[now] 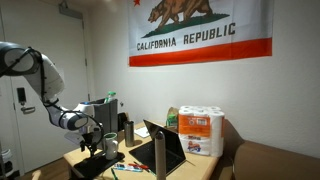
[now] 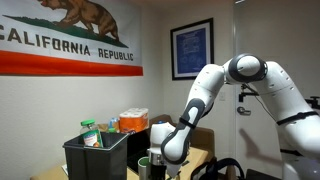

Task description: Put the pen in the mug

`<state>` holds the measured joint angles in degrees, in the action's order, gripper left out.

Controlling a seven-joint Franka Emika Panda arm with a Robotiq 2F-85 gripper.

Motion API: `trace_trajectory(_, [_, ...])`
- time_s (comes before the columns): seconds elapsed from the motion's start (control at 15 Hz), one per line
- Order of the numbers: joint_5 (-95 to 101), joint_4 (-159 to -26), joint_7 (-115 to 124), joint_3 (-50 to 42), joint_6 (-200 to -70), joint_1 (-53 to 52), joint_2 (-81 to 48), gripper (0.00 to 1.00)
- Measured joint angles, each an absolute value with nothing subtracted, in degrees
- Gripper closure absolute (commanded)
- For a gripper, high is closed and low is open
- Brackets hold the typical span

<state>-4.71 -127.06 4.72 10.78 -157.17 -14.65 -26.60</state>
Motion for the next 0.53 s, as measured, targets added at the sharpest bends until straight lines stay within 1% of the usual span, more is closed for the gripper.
trace_trajectory(0.53, [-0.48, -122.12, 7.19, 6.11, -162.51, -18.94, -33.73, 0.0])
